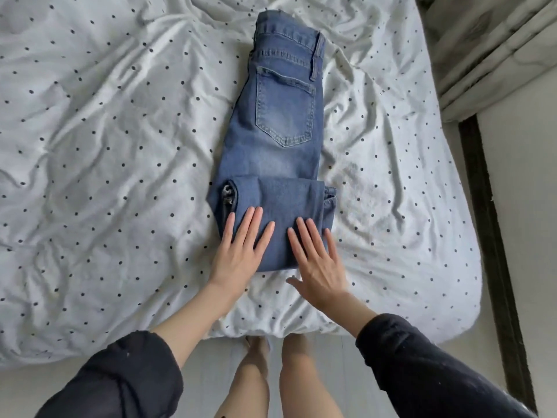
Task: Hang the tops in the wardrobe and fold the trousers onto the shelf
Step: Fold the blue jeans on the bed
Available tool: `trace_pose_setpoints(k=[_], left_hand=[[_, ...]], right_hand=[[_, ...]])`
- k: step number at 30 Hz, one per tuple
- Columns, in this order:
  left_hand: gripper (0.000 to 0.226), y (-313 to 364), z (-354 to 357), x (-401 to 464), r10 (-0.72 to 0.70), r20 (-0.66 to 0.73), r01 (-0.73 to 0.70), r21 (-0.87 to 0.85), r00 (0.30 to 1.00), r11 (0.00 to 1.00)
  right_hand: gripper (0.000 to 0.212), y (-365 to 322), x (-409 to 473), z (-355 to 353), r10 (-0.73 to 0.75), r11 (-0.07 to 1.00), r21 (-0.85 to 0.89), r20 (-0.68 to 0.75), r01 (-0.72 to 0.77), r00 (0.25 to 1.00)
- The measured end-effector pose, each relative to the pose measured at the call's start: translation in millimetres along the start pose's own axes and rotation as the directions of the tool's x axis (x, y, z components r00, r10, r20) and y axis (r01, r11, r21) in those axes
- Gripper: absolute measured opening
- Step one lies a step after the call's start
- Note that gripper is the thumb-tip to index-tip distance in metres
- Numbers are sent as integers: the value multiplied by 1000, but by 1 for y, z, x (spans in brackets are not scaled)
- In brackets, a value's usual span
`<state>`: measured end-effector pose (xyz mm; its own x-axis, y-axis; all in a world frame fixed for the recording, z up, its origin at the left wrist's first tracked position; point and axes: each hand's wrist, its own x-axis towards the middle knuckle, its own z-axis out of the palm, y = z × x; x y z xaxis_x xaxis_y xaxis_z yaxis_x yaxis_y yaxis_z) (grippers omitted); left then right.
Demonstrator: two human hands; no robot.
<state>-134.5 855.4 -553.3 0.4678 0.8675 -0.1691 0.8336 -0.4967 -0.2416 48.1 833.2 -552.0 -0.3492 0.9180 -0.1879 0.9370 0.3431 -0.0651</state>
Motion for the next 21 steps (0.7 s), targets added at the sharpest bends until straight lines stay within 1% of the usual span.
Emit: trace_pose_setpoints(k=[2, 3, 5, 6, 7, 8, 10, 12, 15, 17, 19, 21], left_hand=[[51, 2, -9, 1, 27, 57, -26, -16, 998, 1000], [49, 2, -18, 3, 34, 83, -33, -10, 996, 999], [56, 0, -40, 8, 45, 188, -49, 18, 981, 999], [58, -2, -48, 10, 87, 244, -92, 11, 966, 996], [57, -6, -59, 12, 120, 283, -117, -29, 952, 993], [53, -11, -70, 17, 120, 303, -98, -85, 946, 992], [44, -27, -96, 26, 77, 290, -12, -220, 954, 975], [41, -45, -121, 35, 31, 302, 77, -339, 953, 938], [42, -66, -154, 53, 10, 315, 136, -437, 949, 889], [42, -79, -168, 70, -31, 306, 179, -471, 951, 864], [40, -91, -177, 86, -83, 247, 199, -494, 965, 847], [38, -101, -180, 106, -149, 122, 190, -514, 981, 836]], right_hand=[[113, -4, 9, 1, 49, 998, -26, -11, -50, 999], [109, -7, 12, 0, 77, 996, -39, -22, -78, 997], [93, -12, 13, -3, 121, 991, -47, -57, -123, 991], [85, -14, 11, -7, 134, 990, -32, -80, -137, 988], [79, -15, 8, -13, 137, 990, -4, -104, -138, 985], [75, -13, 8, -16, 126, 992, 35, -113, -123, 986], [72, -8, 9, -31, 109, 986, 138, -131, -90, 985], [66, 2, 15, -50, 101, 972, 227, -156, -64, 982], [50, 21, 30, -86, 110, 956, 291, -217, -43, 970], [45, 34, 41, -105, 151, 949, 307, -264, -65, 953], [46, 42, 56, -120, 204, 939, 329, -290, -103, 935], [47, 52, 77, -134, 267, 922, 354, -295, -154, 918]])
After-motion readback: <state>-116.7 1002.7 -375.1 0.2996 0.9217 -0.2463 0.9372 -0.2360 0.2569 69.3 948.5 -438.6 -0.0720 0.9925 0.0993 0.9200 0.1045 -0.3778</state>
